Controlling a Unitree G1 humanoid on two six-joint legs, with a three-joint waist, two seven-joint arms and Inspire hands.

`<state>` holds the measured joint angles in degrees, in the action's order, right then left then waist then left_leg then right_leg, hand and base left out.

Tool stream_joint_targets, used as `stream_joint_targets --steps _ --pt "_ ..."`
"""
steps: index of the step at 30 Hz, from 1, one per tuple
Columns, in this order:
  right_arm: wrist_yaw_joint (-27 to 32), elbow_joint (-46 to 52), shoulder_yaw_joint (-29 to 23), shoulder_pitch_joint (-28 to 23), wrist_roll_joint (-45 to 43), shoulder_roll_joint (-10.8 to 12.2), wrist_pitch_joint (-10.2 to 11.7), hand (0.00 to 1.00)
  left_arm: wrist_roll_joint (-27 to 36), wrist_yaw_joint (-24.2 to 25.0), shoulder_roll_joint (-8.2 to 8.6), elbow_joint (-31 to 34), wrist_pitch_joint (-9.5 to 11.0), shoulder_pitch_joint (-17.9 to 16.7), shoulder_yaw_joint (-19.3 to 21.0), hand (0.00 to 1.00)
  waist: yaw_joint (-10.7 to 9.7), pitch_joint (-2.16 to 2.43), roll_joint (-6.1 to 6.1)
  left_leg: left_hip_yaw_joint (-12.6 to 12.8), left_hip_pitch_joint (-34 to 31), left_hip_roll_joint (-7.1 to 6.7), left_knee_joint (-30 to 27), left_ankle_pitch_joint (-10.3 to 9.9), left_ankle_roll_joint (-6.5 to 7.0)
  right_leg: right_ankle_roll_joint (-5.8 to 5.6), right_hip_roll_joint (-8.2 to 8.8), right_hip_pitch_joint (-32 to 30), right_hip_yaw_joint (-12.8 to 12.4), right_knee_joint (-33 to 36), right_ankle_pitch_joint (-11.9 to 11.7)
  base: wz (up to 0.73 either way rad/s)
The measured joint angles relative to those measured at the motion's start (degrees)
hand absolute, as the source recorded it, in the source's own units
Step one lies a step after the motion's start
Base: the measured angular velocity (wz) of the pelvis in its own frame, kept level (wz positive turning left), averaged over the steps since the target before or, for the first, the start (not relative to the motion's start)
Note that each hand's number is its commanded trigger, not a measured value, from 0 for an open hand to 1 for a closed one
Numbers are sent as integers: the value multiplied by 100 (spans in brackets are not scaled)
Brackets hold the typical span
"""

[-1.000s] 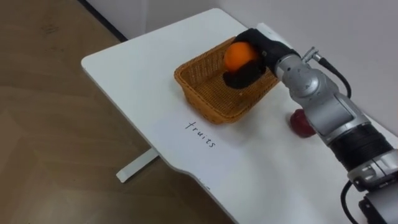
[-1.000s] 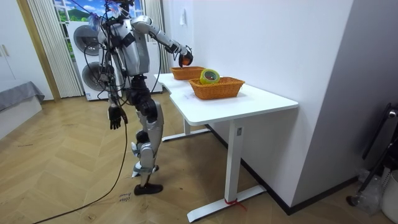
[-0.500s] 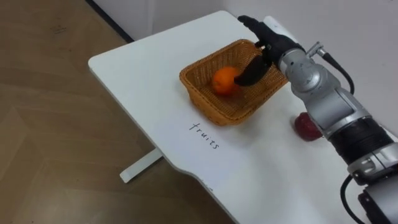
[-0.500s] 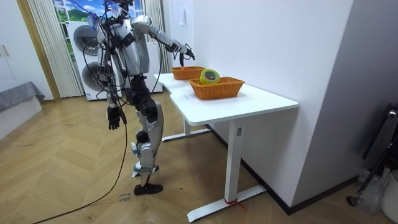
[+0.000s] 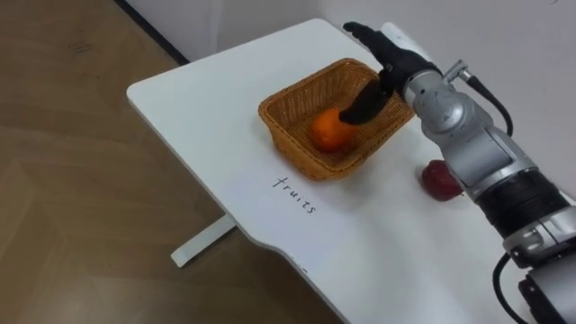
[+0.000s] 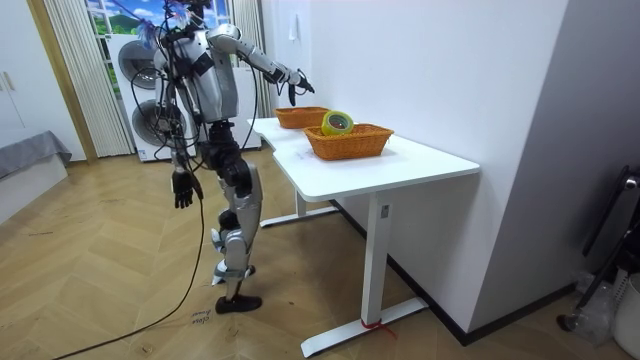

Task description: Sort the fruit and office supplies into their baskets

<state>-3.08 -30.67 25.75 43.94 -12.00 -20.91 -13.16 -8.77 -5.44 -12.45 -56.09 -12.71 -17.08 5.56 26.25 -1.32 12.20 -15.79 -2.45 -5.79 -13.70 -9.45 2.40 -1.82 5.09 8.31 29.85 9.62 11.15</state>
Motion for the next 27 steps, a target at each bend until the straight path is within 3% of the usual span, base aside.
stream_joint_targets --steps 7,11,15,21,27 --pt "-12 183 -23 0 -116 -6 -16 0 0 -11 12 16 -10 4 122 0 -157 32 -2 9 2 5 2 0 1 0 0 -25 -22 -5 0 0" --pt "-15 614 -236 -7 -173 -41 -10 0 -15 -12 40 13 -69 -10 244 0 -320 87 -41 56 47 10 7 7 10 0 1 -16 -184 -6 0 -5" --pt "-19 708 -335 -8 -165 -220 49 0 -34 -7 41 14 -98 20 275 0 -428 105 -69 152 226 32 90 11 16 -2 1 70 -457 -5 2 -14" --pt "-74 679 -365 -26 -162 -651 41 0 -48 31 42 7 -113 49 314 0 -628 112 -60 317 283 51 131 10 22 -2 1 68 -607 2 1 -16" --pt "-84 684 -365 -30 -201 -773 -69 0 -1 76 36 8 -113 26 312 0 -881 118 -52 461 308 95 142 8 21 1 -7 64 -645 17 -1 -14"
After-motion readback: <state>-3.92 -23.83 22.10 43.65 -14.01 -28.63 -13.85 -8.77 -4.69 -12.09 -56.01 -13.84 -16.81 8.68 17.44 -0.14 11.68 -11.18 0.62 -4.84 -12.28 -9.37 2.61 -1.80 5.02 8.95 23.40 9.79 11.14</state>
